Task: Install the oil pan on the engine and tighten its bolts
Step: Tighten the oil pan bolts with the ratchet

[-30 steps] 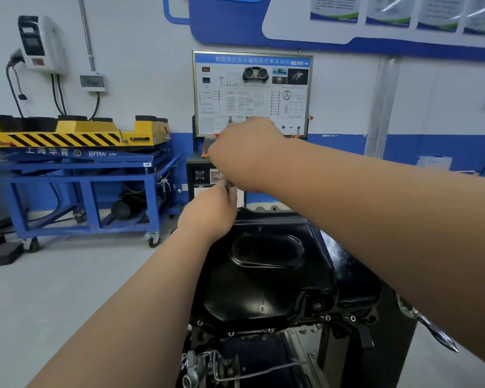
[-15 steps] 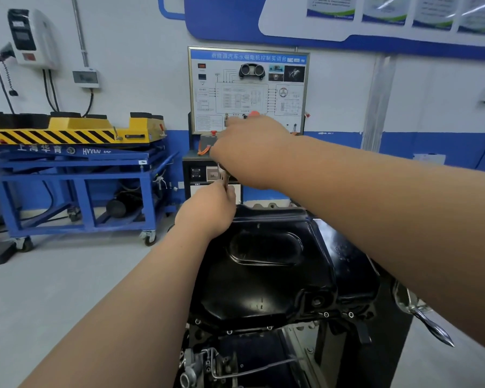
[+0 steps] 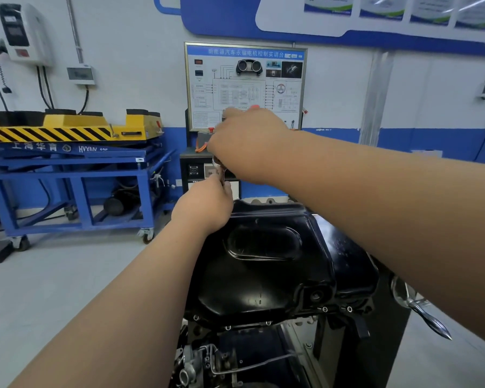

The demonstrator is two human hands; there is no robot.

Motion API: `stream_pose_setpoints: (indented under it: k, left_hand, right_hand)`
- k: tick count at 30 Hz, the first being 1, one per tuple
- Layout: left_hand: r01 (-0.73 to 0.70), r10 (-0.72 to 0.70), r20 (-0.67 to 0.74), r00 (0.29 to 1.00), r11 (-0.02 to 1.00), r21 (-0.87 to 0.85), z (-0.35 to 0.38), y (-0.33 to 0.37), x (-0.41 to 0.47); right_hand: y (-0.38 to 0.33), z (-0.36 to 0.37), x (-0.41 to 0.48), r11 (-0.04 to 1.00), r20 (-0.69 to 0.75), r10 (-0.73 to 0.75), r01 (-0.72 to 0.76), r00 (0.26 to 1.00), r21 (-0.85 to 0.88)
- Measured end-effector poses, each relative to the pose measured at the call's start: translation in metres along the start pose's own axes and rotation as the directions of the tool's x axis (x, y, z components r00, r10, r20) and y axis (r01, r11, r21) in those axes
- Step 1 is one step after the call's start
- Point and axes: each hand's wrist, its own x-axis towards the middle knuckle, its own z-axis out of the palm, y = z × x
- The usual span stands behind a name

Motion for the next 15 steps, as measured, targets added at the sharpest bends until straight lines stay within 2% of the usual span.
stream_pose_setpoints:
  k: [2,4,6,8,10,13,15]
  left_hand:
    - [0.001,-0.001,-0.026,1.0,1.0,0.0,-0.001,0.001,-0.002]
    - [0.01,-0.008,-0.04,0.999,0.999,0.051,-0.001,0.002,-0.005]
    - [0.054,-0.052,-0.027,0.998,0.994,0.097,0.001,-0.001,-0.003]
    - [0.126,-0.13,0.044,0.991,0.987,0.096,0.001,-0.005,-0.001]
    - [0.128,-0.132,0.047,0.99,0.99,0.064,0.0,-0.006,0.001]
    - [0.014,-0.015,0.019,1.0,0.998,0.068,-0.004,0.0,-0.002]
    - [0.008,-0.008,0.011,1.0,1.0,0.023,-0.005,0.001,-0.002]
  right_hand:
    - [-0.004,0.001,0.0,1.0,-0.005,0.014,-0.014,1.0,-0.024]
    - [-0.006,0.003,0.001,0.995,-0.009,0.101,-0.101,0.995,-0.007]
    - [-0.007,0.005,-0.001,0.978,0.017,0.189,-0.19,0.982,0.083]
    - [-0.011,0.007,-0.001,0.962,0.023,0.227,-0.228,0.974,0.152]
    - [-0.017,0.008,0.0,0.967,0.009,0.205,-0.204,0.979,0.153]
    - [-0.014,0.002,0.002,0.981,0.035,0.164,-0.167,0.986,0.1]
    - [-0.008,-0.003,0.002,0.991,0.054,0.125,-0.128,0.991,0.045]
